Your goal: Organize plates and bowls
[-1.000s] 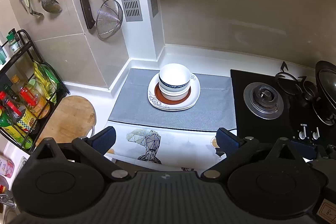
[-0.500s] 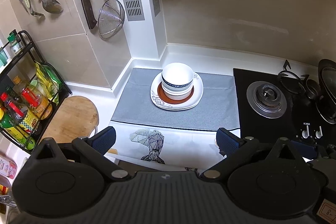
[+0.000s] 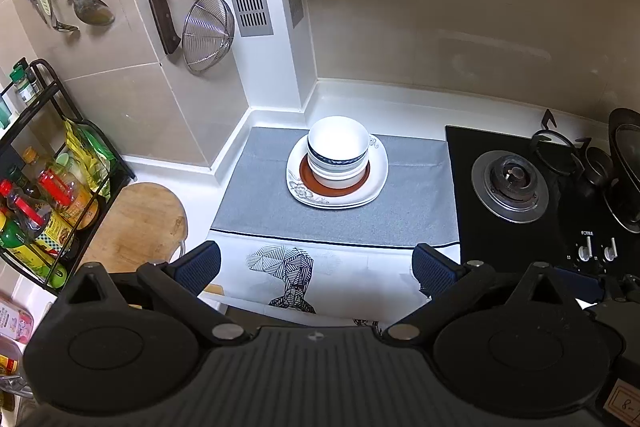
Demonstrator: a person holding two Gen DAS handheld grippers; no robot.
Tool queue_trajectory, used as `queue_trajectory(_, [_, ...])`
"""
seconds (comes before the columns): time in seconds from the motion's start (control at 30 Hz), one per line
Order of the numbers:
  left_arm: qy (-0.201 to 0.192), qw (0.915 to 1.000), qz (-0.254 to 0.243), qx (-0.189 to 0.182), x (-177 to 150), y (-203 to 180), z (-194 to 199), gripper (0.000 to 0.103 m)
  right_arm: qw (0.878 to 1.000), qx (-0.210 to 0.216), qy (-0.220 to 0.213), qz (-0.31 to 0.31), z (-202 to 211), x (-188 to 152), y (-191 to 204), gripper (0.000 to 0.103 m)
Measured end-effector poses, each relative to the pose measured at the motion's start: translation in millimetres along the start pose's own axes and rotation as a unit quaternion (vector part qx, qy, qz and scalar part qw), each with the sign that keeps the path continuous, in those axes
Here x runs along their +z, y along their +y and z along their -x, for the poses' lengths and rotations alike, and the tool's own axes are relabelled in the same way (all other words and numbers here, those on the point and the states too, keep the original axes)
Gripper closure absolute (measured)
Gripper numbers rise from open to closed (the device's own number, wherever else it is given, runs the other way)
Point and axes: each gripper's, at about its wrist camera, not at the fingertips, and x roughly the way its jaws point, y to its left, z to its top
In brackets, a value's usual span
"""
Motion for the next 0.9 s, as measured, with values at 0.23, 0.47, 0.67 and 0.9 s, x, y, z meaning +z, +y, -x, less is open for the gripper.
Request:
queue_trajectory(0.23, [-0.001,1.0,0.001,0.001,0.5,-0.4,-0.5,0.001,1.0,0.001,0.0,0.002,-2.5,3.6,0.1,0.0])
queue_trajectory(0.47, [0.001,1.0,0.0,0.0,0.1,0.8,-3.3,0.0,1.0,0.001,0.002,0.003,-5.0,4.0,-0.3,0.0])
queue_trajectory(0.67, [0.003,1.0,-0.002,-0.002,-0.2,0.4,-4.4,0.0,1.0,0.002,0.003,0.002,-5.3,3.0,-2.6,0.0])
queue_trajectory(0.9, [0.002,0.9999,-0.005,-0.01,-1.7,-0.8,-5.5,0.0,1.0,0.001,0.003,-0.001,-5.6,1.2,-7.5,0.0])
